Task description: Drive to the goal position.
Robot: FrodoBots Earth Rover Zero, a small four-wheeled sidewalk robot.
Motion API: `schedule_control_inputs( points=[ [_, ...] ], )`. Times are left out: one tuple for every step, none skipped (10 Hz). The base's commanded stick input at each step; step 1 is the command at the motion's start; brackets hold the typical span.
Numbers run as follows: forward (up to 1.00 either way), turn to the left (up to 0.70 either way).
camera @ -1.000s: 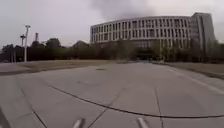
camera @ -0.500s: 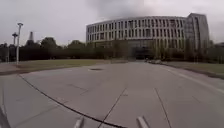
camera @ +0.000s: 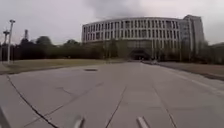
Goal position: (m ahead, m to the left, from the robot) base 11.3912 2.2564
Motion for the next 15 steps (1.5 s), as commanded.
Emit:
schedule_control_inputs(
  points=[
    [0.7,0.0],
    [0.7,0.0],
    [0.7,0.0],
    [0.7,0.0],
    [0.7,0.0],
    [0.7,0.0],
    [0.7,0.0],
    [0.7,0.0],
    [0.7,0.0],
    [0.7,0.0],
    [0.7,0.0],
    [0.7,0.0],
    [0.7,0.0],
    [0.7,0.0],
    [0.7,0.0]
  ],
)
